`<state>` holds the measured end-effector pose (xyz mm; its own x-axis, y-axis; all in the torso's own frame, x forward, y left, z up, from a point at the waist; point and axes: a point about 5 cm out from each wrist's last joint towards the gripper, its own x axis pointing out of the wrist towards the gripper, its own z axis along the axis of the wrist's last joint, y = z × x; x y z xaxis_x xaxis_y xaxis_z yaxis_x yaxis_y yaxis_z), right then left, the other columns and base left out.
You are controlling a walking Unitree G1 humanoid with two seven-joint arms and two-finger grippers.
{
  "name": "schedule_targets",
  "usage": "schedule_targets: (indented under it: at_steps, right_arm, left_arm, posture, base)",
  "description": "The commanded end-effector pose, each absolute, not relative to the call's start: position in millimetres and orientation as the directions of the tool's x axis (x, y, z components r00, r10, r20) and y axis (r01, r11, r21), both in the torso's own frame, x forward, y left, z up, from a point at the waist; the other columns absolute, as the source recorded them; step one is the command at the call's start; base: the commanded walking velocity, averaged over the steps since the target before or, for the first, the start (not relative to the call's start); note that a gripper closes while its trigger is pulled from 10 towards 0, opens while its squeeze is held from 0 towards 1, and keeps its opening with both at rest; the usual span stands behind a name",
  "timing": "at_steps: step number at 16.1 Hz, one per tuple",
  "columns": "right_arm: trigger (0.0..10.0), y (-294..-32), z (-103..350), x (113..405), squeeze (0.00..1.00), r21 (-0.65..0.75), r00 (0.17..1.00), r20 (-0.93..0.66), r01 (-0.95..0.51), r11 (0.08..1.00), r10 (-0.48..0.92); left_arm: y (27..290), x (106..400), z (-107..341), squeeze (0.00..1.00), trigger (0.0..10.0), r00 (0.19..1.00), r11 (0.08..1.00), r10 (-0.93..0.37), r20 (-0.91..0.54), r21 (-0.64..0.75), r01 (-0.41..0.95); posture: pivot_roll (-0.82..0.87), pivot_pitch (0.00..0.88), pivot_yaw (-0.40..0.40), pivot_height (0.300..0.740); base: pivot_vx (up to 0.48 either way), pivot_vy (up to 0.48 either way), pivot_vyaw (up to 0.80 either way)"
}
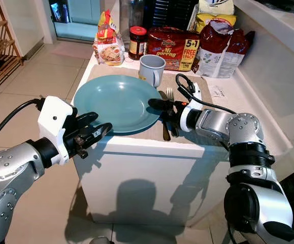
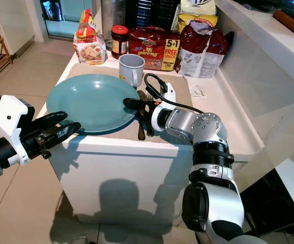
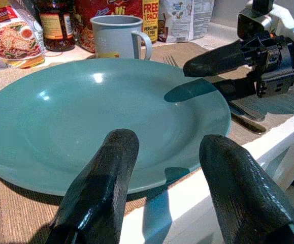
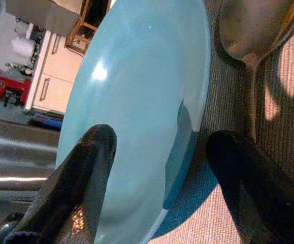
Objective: Setting the table
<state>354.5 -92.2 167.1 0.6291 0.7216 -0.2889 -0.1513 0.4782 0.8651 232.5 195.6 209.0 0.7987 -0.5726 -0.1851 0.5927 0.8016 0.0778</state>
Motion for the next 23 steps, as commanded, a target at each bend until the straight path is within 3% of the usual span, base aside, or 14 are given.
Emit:
schedule_targets:
  at_steps: [1,7,12,21,23]
  right_arm:
    - [0.0,-96,172,357,0.0,0.873,0.646,-0.273,-0.146,0.466,0.713]
    - [0.0,-97,173,359,0.0,0.877,0.659,-0.271,-0.131,0.462,0.702]
    - [0.0,-100,177,360,0.0,0.93,0.665,-0.201,-0.1,0.353,0.719]
    - [0.0,-96,179,357,0.0,0.945,0.652,-0.174,-0.099,0.311,0.738]
    - [0.0,-96,179,357,0.0,0.945,0.658,-0.17,-0.101,0.31,0.734]
  left_arm:
    - [191,231,212,0.0,10.0,0.783,0.783,-0.594,-0.187,0.088,0.615]
    - [190,231,210,0.0,10.0,0.778,0.78,-0.596,-0.199,0.09,0.62]
    - [192,229,208,0.0,10.0,0.784,0.786,-0.583,-0.214,0.094,0.611]
    - [195,230,210,0.0,10.0,0.795,0.795,-0.569,-0.209,0.107,0.597]
    - [195,229,219,0.0,10.0,0.806,0.803,-0.572,-0.15,0.096,0.588]
  posture:
    - [0.06,0.0,-0.113,0.74]
    - [0.05,0.0,-0.112,0.74]
    - [0.06,0.0,-0.113,0.74]
    - [0.06,0.003,-0.116,0.74]
    - [0.07,0.001,-0.12,0.74]
  base:
    - [0.0,0.0,0.0]
    - [0.0,0.0,0.0]
    - [0.0,0.0,0.0]
    - [0.0,0.0,0.0]
    - [0.0,0.0,0.0]
